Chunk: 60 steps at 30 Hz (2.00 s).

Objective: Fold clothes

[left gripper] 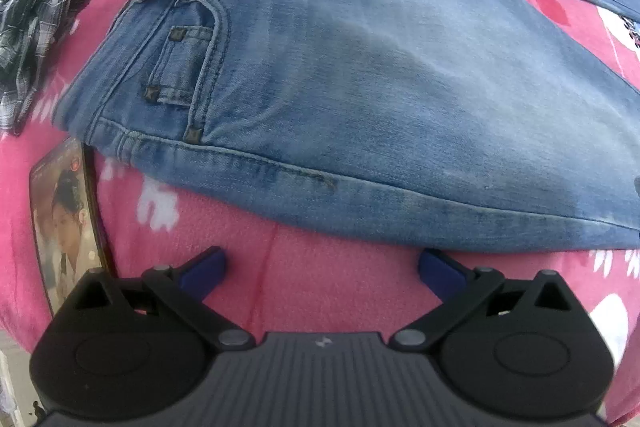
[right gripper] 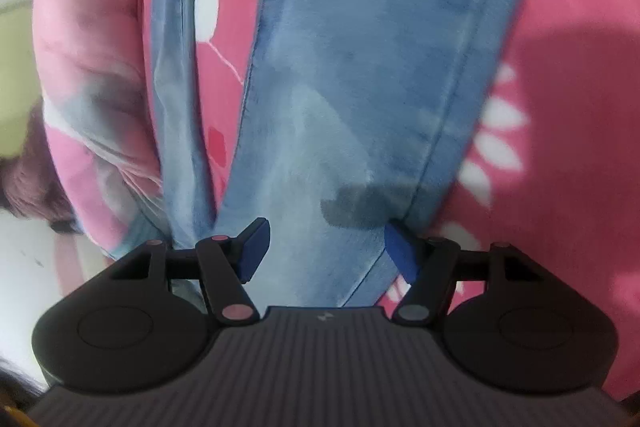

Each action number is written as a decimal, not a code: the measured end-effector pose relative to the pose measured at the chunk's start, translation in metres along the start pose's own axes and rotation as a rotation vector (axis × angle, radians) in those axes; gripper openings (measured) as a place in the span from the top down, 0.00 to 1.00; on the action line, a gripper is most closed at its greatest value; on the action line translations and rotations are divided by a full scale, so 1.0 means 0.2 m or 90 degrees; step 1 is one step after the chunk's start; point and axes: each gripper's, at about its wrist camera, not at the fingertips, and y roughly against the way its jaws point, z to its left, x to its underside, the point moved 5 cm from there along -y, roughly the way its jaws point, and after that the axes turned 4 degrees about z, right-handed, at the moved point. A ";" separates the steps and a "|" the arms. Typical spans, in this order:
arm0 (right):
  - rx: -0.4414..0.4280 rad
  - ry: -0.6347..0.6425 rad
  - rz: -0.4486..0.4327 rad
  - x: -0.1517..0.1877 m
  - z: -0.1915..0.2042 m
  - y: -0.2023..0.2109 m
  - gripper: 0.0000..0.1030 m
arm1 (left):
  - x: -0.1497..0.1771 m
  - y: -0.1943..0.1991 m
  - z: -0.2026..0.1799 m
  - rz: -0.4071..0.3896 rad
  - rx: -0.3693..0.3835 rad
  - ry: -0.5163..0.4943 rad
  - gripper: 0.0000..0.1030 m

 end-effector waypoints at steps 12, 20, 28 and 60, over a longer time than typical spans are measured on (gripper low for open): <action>-0.066 -0.032 -0.011 -0.05 0.00 0.01 0.40 | 0.02 0.02 0.00 -0.011 0.002 -0.001 0.00; -0.081 -0.061 0.066 0.11 -0.03 -0.17 0.44 | 0.03 0.03 0.01 -0.016 0.008 -0.004 0.00; -0.078 -0.029 0.050 0.04 0.04 -0.17 0.54 | -0.02 0.08 0.03 -0.031 0.011 0.003 0.06; -0.071 -0.038 0.110 0.12 -0.07 -0.14 0.52 | -0.10 0.10 0.10 -0.050 0.088 0.112 0.36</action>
